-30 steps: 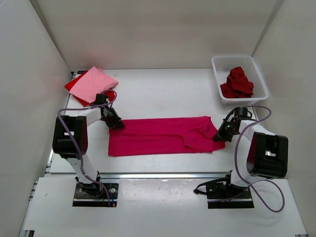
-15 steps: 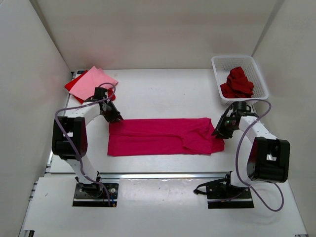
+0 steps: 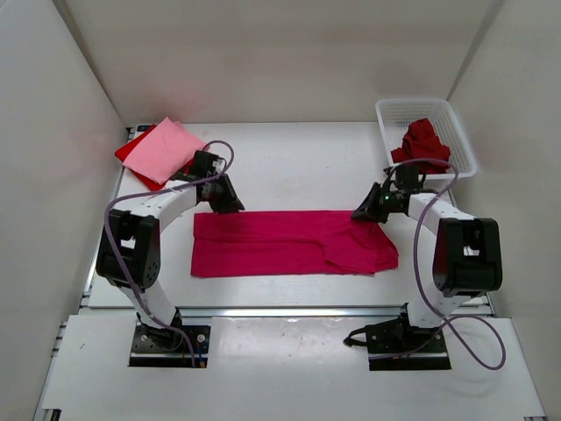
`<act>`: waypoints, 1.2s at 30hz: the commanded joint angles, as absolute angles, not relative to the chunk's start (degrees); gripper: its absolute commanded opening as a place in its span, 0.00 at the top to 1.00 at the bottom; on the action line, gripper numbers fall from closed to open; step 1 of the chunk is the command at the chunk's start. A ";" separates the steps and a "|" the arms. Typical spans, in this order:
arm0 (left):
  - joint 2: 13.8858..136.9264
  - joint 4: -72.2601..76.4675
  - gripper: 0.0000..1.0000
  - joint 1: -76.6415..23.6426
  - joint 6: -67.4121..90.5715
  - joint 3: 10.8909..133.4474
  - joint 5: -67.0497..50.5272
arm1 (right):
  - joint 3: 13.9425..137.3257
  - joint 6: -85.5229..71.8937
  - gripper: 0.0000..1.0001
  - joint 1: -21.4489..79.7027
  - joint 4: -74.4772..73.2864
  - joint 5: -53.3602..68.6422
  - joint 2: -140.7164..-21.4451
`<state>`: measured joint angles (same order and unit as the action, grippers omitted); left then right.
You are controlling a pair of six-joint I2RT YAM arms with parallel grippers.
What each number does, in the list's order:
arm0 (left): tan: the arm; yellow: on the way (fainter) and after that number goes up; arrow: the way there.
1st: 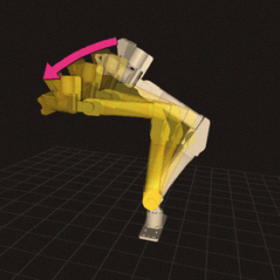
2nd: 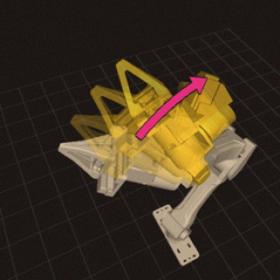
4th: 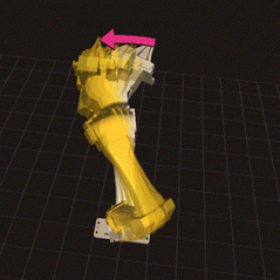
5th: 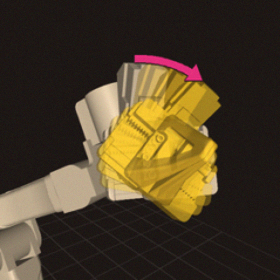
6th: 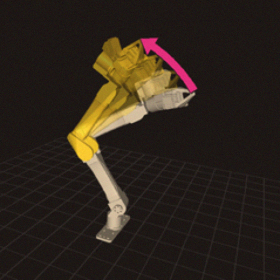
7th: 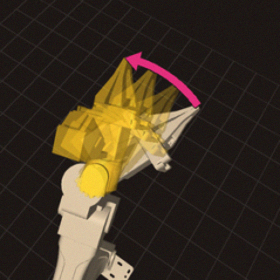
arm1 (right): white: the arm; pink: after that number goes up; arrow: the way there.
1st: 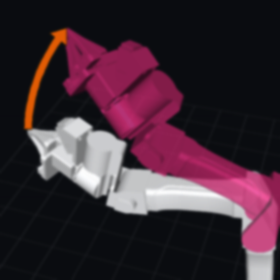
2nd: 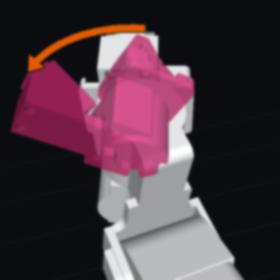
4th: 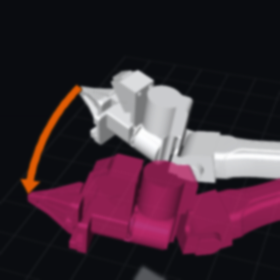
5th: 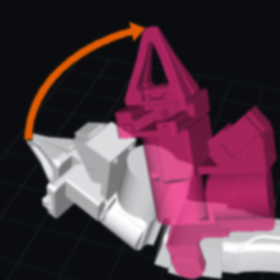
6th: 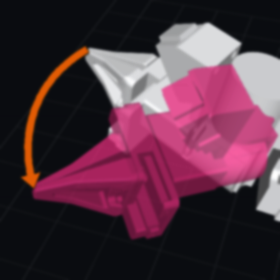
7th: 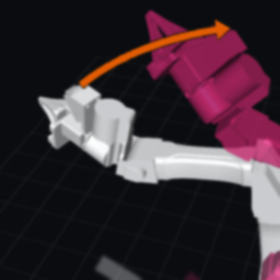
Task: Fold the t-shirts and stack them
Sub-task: Fold the 1/3-folded T-shirt at the center of the board, then rotate the rectangle-folded T-shirt at the center of the board.
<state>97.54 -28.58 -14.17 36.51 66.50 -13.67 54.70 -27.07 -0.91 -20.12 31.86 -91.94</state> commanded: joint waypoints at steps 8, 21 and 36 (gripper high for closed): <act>96.50 -23.03 0.67 -8.27 36.65 50.99 -14.24 | 41.31 -33.49 1.00 -5.71 -3.60 31.38 -94.13; 93.88 -29.16 0.66 -7.12 32.61 57.55 -14.68 | 51.06 -28.22 0.77 -2.47 -15.80 28.49 -88.43; 86.23 -37.19 0.66 -8.62 28.20 63.11 -25.55 | 57.45 -34.45 1.00 13.00 -8.27 21.53 -104.65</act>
